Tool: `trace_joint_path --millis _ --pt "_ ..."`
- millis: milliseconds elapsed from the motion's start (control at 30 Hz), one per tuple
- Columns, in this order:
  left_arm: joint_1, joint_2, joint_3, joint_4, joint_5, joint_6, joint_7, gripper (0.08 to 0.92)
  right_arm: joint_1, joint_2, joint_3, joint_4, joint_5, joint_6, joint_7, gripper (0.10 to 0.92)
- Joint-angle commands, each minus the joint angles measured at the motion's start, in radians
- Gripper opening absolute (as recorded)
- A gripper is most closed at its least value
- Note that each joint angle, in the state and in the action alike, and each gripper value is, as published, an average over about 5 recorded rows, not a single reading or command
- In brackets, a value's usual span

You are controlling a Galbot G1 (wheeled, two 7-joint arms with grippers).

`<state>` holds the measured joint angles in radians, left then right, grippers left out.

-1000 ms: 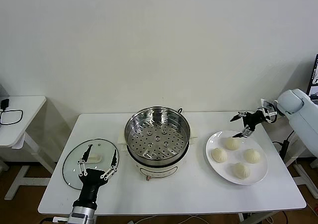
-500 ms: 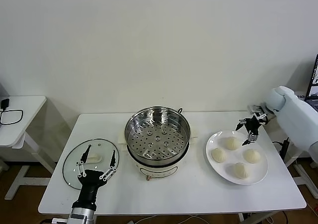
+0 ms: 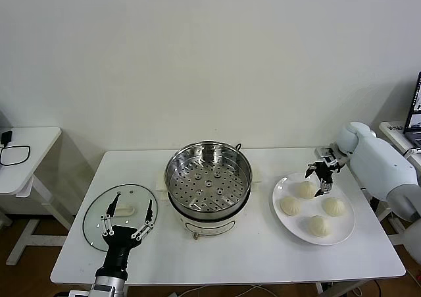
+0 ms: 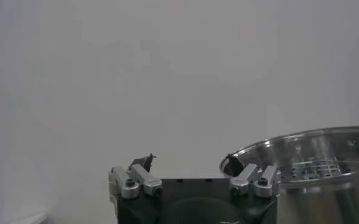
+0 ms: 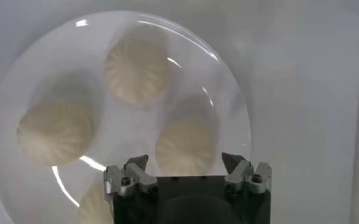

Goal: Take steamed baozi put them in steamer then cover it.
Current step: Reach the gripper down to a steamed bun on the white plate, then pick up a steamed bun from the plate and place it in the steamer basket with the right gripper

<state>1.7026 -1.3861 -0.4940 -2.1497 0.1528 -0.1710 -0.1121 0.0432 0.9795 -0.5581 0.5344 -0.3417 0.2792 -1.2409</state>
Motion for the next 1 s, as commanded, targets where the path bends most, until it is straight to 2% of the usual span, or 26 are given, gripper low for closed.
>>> trace_joint_path --millis 33,233,533,767,1000 --pt "-0.002 0.0 0.0 0.003 -0.001 0.0 -0.002 0.823 -0.009 0.021 0.002 -0.026 -0.03 0.012 0.033 0.822" --pt "-0.006 -0.001 -0.001 0.001 -0.005 0.001 -0.004 0.823 -0.017 0.028 0.01 -0.038 -0.031 0.019 0.065 0.801" --pt "-0.008 -0.002 -0.001 -0.001 -0.01 0.003 -0.006 0.823 -0.013 0.009 -0.009 0.004 -0.013 0.027 0.08 0.7" --pt "-0.009 -0.001 -0.001 -0.008 -0.016 0.005 -0.006 0.823 0.075 -0.101 -0.101 0.246 0.132 0.058 0.054 0.656" --pt "-0.008 0.0 0.005 -0.015 -0.018 0.008 -0.006 0.823 0.289 -0.131 -0.203 0.497 0.234 0.247 0.03 0.645"
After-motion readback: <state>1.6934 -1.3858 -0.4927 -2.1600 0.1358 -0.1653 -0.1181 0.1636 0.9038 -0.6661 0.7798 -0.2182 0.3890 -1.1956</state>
